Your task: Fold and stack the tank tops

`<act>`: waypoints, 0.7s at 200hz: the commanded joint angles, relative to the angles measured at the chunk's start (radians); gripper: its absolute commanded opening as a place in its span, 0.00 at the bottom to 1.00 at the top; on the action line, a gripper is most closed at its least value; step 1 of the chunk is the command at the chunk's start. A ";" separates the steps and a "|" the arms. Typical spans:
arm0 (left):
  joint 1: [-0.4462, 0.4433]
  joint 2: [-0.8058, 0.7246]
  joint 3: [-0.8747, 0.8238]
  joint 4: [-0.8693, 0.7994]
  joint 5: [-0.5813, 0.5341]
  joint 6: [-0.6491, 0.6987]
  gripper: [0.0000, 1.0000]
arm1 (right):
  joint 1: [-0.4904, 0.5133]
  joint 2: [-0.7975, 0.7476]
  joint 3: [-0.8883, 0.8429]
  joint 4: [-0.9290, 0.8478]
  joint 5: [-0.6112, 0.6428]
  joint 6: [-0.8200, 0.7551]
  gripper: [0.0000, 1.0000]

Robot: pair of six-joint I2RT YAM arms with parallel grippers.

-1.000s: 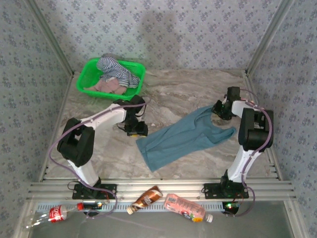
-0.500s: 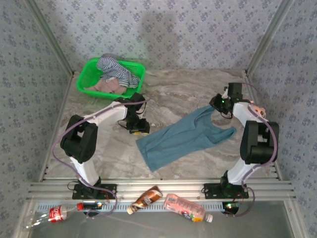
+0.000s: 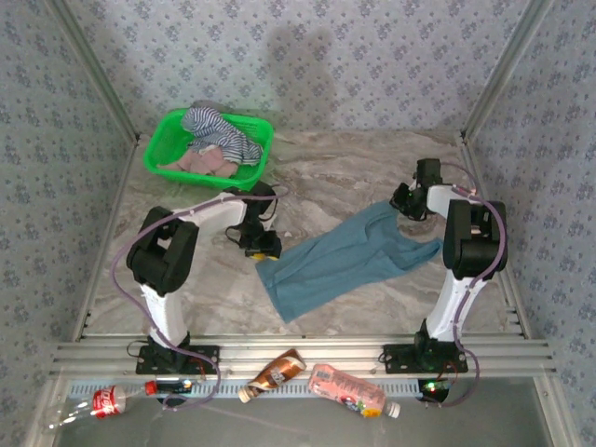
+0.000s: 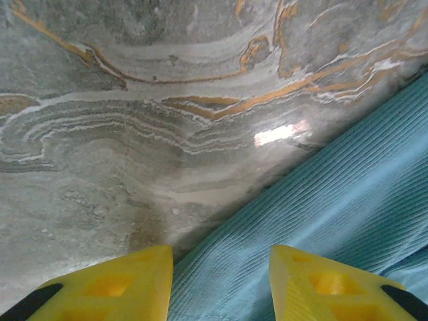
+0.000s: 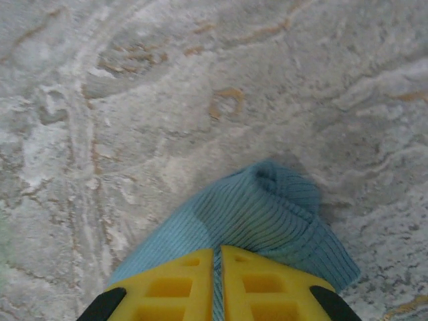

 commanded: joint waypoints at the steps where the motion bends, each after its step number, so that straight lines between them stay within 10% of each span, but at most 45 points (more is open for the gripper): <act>1: -0.018 0.026 0.015 -0.064 -0.035 0.060 0.42 | -0.009 0.046 0.028 -0.072 0.027 0.000 0.13; 140: -0.104 -0.115 -0.201 -0.063 0.000 -0.147 0.27 | 0.081 0.202 0.373 -0.127 -0.121 -0.087 0.15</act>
